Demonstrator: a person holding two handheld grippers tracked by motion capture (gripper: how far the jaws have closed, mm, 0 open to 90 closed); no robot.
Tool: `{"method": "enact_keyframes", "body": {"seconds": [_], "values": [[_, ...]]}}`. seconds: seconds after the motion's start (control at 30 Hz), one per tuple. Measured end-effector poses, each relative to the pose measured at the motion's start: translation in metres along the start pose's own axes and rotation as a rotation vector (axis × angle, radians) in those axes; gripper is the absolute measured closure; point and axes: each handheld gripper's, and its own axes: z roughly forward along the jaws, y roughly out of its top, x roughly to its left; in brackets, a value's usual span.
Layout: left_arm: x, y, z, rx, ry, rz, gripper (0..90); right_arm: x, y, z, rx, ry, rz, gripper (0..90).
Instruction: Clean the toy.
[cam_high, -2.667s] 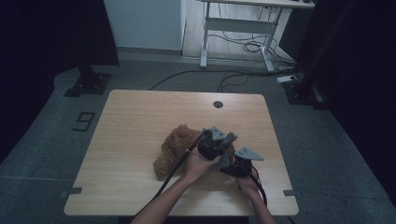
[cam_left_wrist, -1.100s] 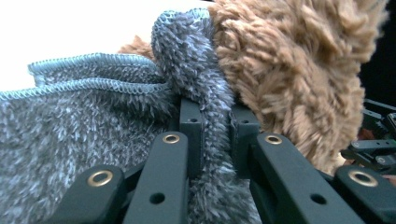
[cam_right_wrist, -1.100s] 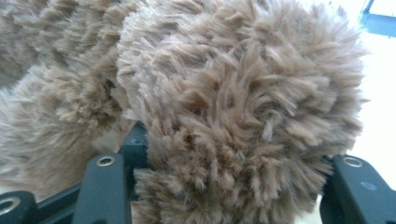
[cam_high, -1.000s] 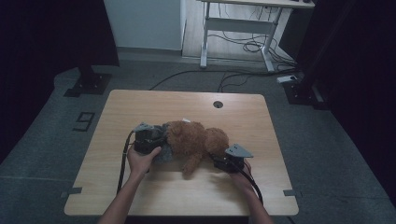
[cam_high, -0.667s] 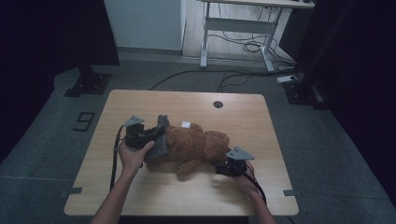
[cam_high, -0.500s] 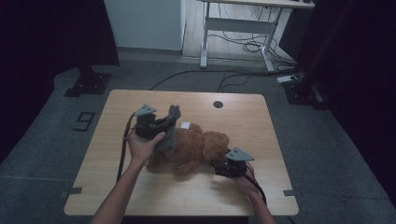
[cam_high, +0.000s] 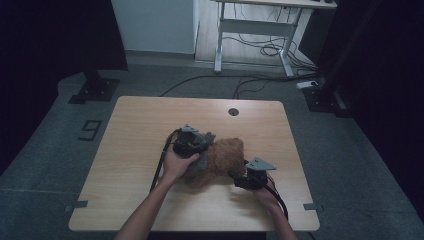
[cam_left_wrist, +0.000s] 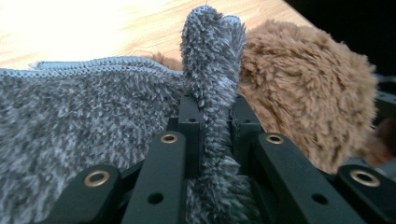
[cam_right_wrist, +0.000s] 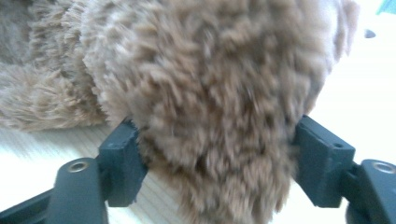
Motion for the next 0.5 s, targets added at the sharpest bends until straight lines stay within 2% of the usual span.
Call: {"method": "enact_keyframes", "body": {"seconds": [0.03, 0.2, 0.3, 0.33, 0.43, 0.5], "values": [[0.000, -0.004, -0.002, -0.009, -0.005, -0.003, 78.5, 0.000, -0.001, 0.000, 0.001, 0.009, 0.008, 28.7], [-0.011, -0.013, -0.001, -0.020, 0.006, 0.038, 78.5, 0.000, 0.001, -0.014, -0.018, 0.043, 0.024, 25.9], [-0.016, -0.017, -0.001, -0.026, 0.000, 0.048, 78.6, -0.005, 0.008, -0.027, -0.104, 0.061, 0.112, 22.4], [-0.018, -0.019, -0.002, -0.033, 0.000, 0.050, 78.6, -0.006, 0.010, -0.028, -0.111, 0.057, 0.127, 20.3], [-0.021, -0.023, -0.003, -0.038, 0.000, 0.058, 78.7, -0.008, 0.018, -0.019, -0.088, 0.065, 0.157, 11.1], [-0.023, -0.026, -0.004, -0.041, -0.003, 0.059, 78.6, -0.006, 0.019, -0.005, -0.045, 0.101, 0.174, 4.9]]}}
